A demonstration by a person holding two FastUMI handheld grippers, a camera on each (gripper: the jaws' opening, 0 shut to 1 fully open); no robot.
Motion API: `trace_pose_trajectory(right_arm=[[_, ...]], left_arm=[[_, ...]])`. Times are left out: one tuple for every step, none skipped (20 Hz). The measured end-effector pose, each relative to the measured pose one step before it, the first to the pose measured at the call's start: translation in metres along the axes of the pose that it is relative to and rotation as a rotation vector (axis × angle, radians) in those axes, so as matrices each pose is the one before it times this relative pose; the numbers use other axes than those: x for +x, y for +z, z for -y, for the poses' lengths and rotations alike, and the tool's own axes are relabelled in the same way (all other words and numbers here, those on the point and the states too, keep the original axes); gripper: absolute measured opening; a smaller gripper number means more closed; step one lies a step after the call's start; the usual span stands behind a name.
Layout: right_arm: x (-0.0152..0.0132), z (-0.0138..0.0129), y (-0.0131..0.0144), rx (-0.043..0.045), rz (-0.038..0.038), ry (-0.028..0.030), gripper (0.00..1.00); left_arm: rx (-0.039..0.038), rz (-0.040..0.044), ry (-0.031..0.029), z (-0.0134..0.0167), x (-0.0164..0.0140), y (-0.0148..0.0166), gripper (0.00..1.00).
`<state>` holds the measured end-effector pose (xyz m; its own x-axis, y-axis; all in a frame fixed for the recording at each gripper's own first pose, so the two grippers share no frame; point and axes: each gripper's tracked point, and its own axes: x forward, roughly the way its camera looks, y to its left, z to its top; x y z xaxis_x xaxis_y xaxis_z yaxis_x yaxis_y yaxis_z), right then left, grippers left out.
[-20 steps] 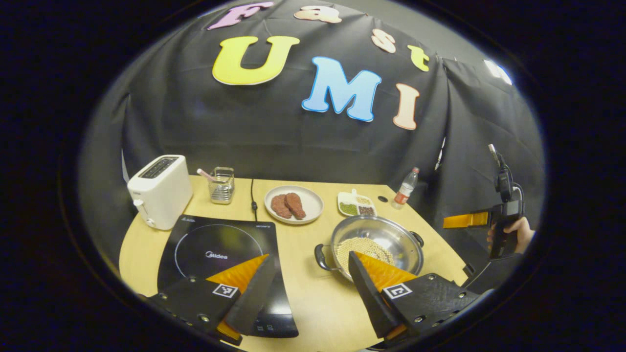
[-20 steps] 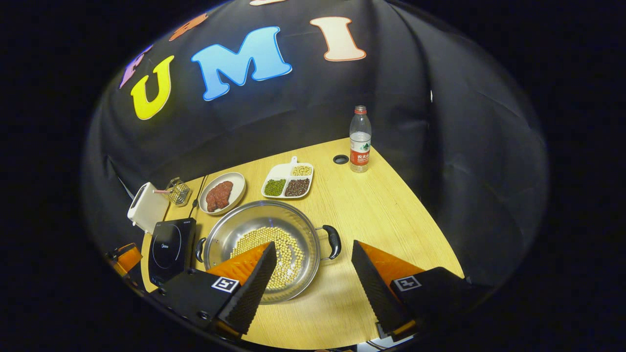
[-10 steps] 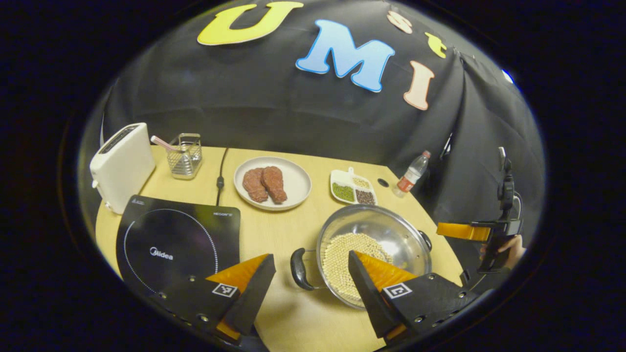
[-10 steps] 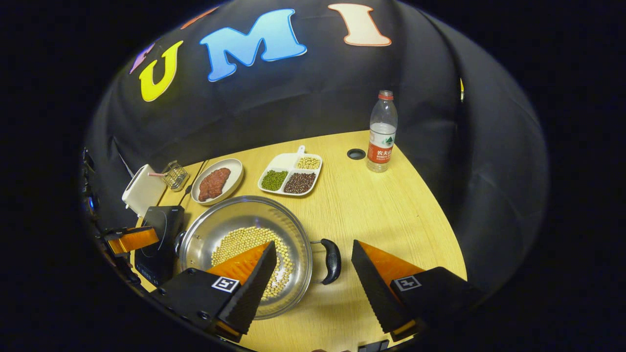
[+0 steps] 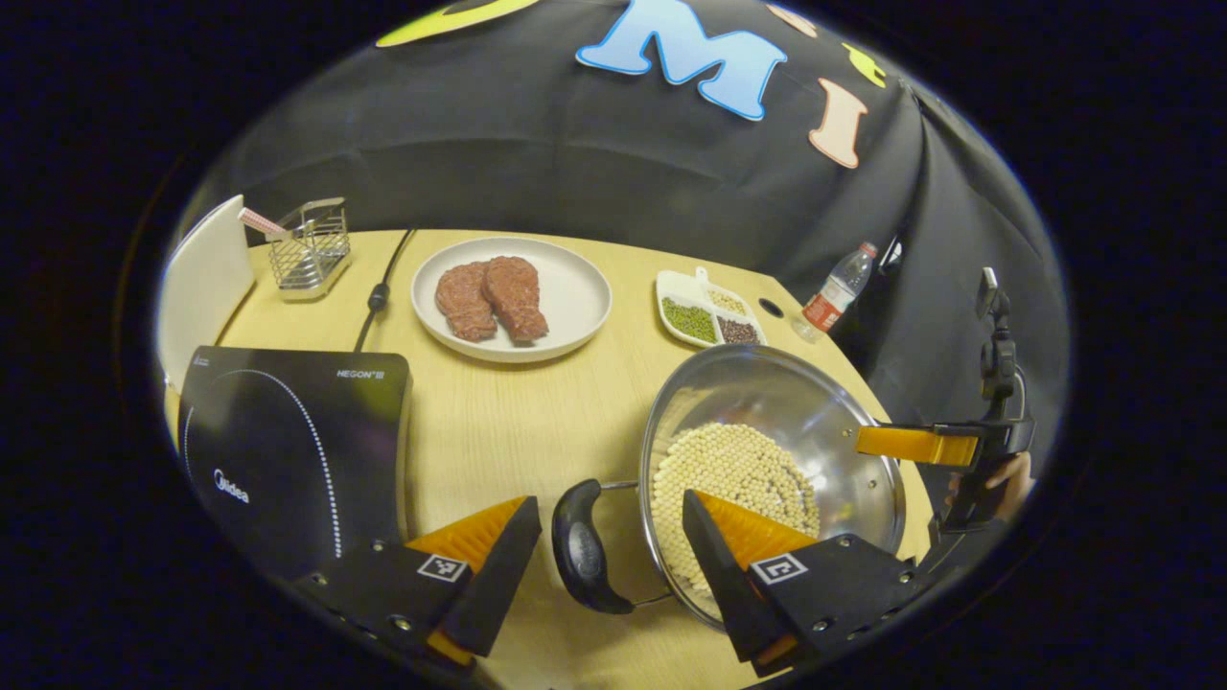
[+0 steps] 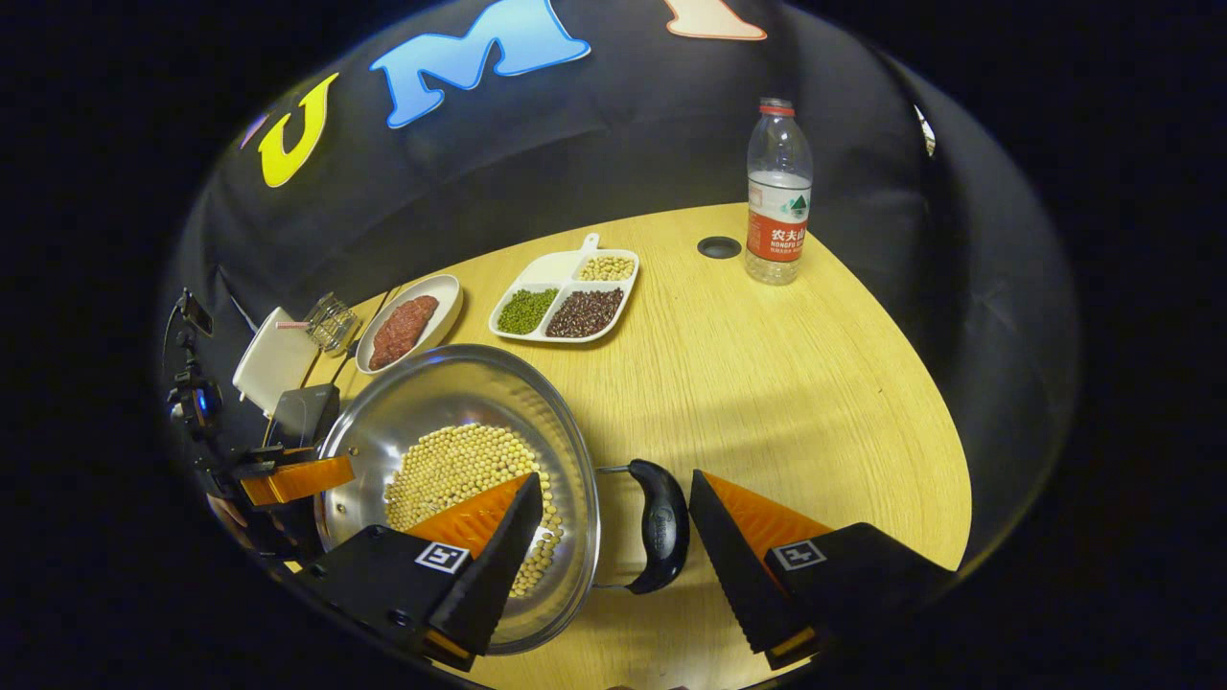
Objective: First push the handle of the pot to place it horizontally, then grasp the pot with both hands and set it on the induction cooktop.
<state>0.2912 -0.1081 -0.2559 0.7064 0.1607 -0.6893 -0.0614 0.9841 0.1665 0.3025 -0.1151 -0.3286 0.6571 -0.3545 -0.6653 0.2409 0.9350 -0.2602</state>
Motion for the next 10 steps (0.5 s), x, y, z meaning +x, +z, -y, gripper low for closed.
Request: trace_pose_trajectory(right_arm=[[0.00283, 0.00073, -0.00162, -0.00103, -0.00313, 0.00290, 0.98], [0.00323, 0.00068, -0.00014, -0.00066, -0.00419, 0.00378, 0.98], [0.00379, 0.00066, -0.00092, 0.00265, -0.00446, 0.00074, 0.94], [0.00286, 0.00133, 0.00028, 0.00317, -0.00006, -0.00047, 0.98], [0.00370, 0.00015, -0.00024, 0.00319, -0.00245, 0.00372, 0.98], [0.00161, -0.00119, -0.00025, 0.00410, -0.00318, 0.01068, 0.99], [0.00083, -0.00113, -0.00146, 0.00142, -0.00032, 0.00660, 0.93], [0.00284, 0.00039, 0.00041, -0.00152, -0.00229, 0.00087, 0.96], [0.00129, -0.00219, -0.00155, 0.00075, -0.00410, 0.01126, 0.96], [0.00305, -0.00074, -0.00067, -0.00244, -0.00118, 0.00121, 0.90]], left_arm=[[-0.01411, -0.00981, -0.00157, -0.00158, 0.00473, -0.00382, 0.90], [-0.01418, 0.00143, 0.00922, -0.00363, 0.00392, -0.00220, 0.89], [-0.02715, 0.00892, -0.02731, 0.00298, 0.00290, 0.00181, 0.80], [-0.02143, -0.00177, -0.01564, 0.00454, 0.00151, -0.00234, 0.68], [-0.00694, -0.01318, -0.01230, 0.00089, 0.00131, -0.00287, 0.68], [-0.00389, 0.00509, -0.00348, 0.00032, 0.00203, 0.00087, 0.64], [0.00660, -0.00437, -0.00461, -0.00020, 0.00162, -0.00123, 0.60], [0.00561, -0.00531, -0.00408, 0.00062, -0.00025, 0.00040, 0.58], [0.00004, -0.00118, -0.00100, 0.00033, 0.00049, -0.00018, 0.58], [-0.00143, -0.00271, -0.00158, 0.00023, 0.00067, -0.00021, 0.57]])
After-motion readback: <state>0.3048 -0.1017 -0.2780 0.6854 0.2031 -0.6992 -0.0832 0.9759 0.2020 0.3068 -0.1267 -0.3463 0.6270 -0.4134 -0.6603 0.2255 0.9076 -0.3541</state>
